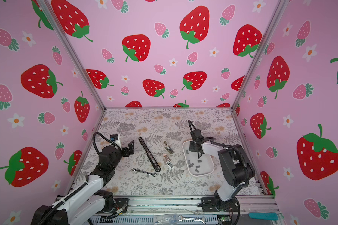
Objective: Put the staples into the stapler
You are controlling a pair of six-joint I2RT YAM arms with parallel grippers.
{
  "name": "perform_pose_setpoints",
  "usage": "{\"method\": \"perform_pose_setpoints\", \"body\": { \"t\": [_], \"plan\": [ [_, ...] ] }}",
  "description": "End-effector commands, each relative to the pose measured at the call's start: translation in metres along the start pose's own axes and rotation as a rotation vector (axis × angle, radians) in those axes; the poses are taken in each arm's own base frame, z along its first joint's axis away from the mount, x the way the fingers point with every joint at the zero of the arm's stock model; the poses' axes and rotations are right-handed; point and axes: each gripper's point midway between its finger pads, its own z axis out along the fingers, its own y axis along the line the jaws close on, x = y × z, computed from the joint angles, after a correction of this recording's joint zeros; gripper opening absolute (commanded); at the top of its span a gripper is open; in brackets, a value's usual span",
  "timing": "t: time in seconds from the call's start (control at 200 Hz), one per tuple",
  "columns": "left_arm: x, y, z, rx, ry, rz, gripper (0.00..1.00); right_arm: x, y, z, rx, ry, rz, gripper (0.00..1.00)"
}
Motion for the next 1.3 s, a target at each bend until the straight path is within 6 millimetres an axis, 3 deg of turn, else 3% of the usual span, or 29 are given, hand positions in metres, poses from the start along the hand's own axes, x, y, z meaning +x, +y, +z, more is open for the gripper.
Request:
{"method": "perform_pose_setpoints", "body": {
  "t": [0.0, 0.175, 0.29, 0.535, 0.675, 0.82, 0.905, 1.016, 1.146, 1.296],
  "plan": [
    [-0.013, 0.002, -0.001, -0.013, -0.040, -0.001, 0.99, 0.037, -0.009, 0.006, 0.039, 0.126, -0.022, 0.14],
    [-0.012, 0.002, 0.000, -0.014, -0.034, 0.000, 0.99, 0.029, -0.004, -0.001, 0.020, 0.092, -0.023, 0.12],
    [-0.013, 0.002, 0.000, -0.014, -0.033, -0.003, 0.99, 0.013, 0.009, -0.014, -0.043, 0.021, -0.040, 0.12],
    [-0.007, 0.002, 0.002, -0.029, 0.034, -0.082, 0.99, -0.025, 0.035, -0.072, -0.174, -0.229, -0.120, 0.11],
    [0.004, -0.002, 0.004, -0.022, 0.129, -0.159, 0.99, -0.024, 0.061, -0.111, -0.283, -0.359, -0.184, 0.11],
    [0.020, 0.005, -0.002, -0.074, 0.207, -0.247, 0.99, -0.001, 0.107, -0.142, -0.429, -0.428, -0.284, 0.11],
    [0.033, 0.014, -0.006, -0.117, 0.217, -0.269, 0.99, 0.022, 0.127, -0.141, -0.490, -0.396, -0.318, 0.11],
    [0.048, 0.010, -0.006, -0.083, 0.244, -0.253, 0.99, 0.057, 0.140, -0.122, -0.487, -0.304, -0.352, 0.09],
    [0.055, 0.011, -0.005, -0.083, 0.262, -0.252, 0.99, 0.085, 0.131, -0.091, -0.441, -0.203, -0.335, 0.07],
    [0.057, 0.004, -0.004, -0.045, 0.269, -0.251, 0.99, 0.098, 0.118, -0.074, -0.400, -0.176, -0.320, 0.07]
  ]
}}
